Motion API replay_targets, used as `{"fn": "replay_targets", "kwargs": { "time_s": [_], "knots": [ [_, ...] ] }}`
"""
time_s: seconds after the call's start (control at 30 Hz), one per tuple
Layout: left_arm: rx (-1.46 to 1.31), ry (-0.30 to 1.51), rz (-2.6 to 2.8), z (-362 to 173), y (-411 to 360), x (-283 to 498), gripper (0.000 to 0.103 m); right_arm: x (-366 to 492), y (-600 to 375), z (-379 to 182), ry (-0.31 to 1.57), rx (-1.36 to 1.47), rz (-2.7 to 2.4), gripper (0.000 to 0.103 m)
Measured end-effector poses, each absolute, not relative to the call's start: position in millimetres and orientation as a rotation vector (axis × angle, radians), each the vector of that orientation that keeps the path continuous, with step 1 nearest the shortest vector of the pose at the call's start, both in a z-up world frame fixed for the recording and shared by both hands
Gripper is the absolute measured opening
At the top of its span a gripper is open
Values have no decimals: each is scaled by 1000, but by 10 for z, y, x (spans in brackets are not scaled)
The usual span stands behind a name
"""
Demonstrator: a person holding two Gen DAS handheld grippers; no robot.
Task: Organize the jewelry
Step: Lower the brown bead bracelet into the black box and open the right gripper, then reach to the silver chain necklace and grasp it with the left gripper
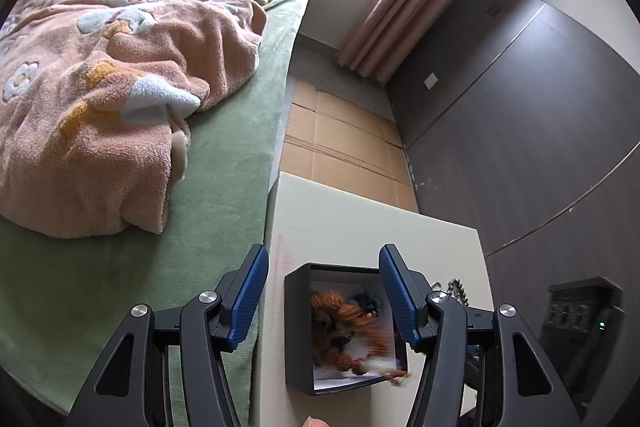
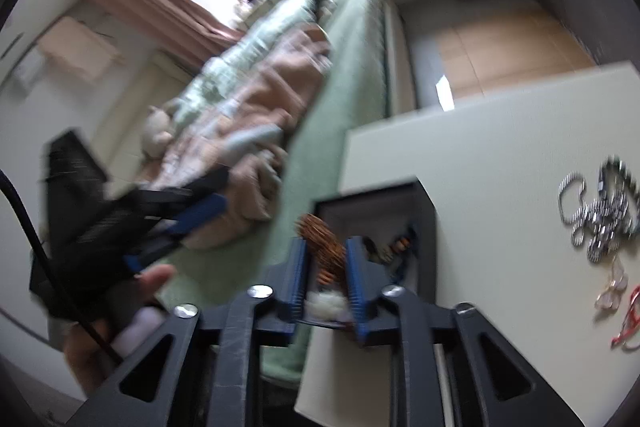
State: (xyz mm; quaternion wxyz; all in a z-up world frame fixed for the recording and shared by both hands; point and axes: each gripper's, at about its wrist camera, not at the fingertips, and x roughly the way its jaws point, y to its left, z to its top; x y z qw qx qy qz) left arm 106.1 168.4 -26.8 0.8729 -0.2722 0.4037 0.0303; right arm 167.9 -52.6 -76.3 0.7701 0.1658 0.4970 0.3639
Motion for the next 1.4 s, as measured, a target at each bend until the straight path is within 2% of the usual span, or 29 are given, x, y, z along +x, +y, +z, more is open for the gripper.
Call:
{"fn": "replay_targets", "kwargs": {
  "time_s": [0.13,0.2,0.53,0.6,0.67,1.03,1.4],
  "knots": [
    [-552,843,53,-263,1649,1075,59,1689,-595,-744,1073,346,755,48],
    [-545,846,47,-267,1615,1090,59,1662,-688,-648,1033,343,749,61],
    [-495,852,-3,-257,1322,1132,62,1640,-1267,-430,971,381,649,65],
    [-487,845,-20,-241,1241,1139,68,1627,-1402,-397,964,375,624,76],
    [-473,841,-44,-228,1138,1156,76,1626,-1561,-376,959,384,588,80],
    [-425,852,-132,-230,680,1279,81,1704,-2296,-455,991,483,429,81],
    [-357,898,-211,-388,93,1486,81,1784,-2801,-639,1053,574,304,81]
  ]
}}
